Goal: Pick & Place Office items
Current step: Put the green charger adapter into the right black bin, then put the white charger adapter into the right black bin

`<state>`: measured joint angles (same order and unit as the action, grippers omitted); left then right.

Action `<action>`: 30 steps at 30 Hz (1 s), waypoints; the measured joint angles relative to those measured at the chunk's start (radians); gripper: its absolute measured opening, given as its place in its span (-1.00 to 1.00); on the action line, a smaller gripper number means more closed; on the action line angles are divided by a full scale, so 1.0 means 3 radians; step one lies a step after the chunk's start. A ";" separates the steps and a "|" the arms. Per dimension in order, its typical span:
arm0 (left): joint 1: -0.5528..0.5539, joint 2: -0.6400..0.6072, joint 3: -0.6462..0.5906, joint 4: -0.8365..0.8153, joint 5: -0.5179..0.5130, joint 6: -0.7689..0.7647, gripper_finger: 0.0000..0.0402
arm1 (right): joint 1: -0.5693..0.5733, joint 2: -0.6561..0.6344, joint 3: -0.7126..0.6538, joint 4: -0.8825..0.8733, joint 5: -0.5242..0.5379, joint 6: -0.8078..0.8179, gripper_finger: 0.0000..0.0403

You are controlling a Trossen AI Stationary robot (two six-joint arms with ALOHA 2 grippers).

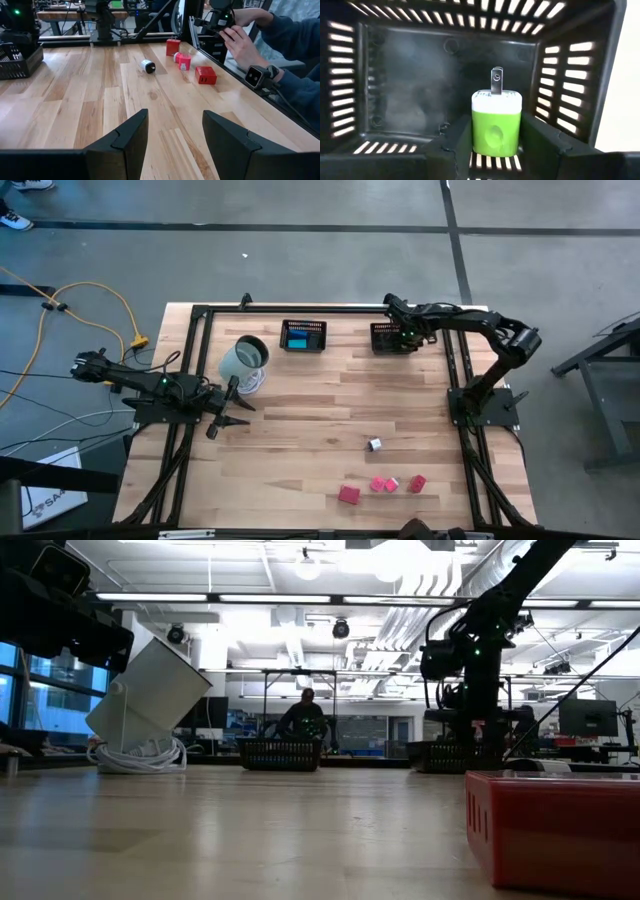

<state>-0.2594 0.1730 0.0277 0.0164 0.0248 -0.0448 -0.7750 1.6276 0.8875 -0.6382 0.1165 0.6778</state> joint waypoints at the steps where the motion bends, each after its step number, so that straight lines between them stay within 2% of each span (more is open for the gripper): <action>1: 0.0001 -0.0001 0.0000 0.0001 0.0001 0.0000 -0.10 | 0.0000 0.0000 0.0000 0.0017 -0.0001 -0.0005 -0.25; 10: 0.0000 0.0000 0.0000 0.0000 0.0000 0.0000 -0.10 | 0.0000 0.0000 0.0000 0.0012 -0.0013 -0.0012 -0.04; 19: 0.0000 -0.0001 0.0000 0.0000 0.0001 0.0000 -0.10 | -0.0001 -0.0059 0.0000 0.0002 0.0047 -0.0089 -0.09; 30: 0.0000 0.0000 0.0000 -0.0001 0.0001 0.0000 -0.10 | -0.0001 -0.0506 0.0001 0.0013 0.0059 -0.0206 -0.11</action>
<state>-0.2595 0.1730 0.0277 0.0162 0.0250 -0.0448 -0.7753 1.4758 0.8879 -0.6342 0.1343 0.6161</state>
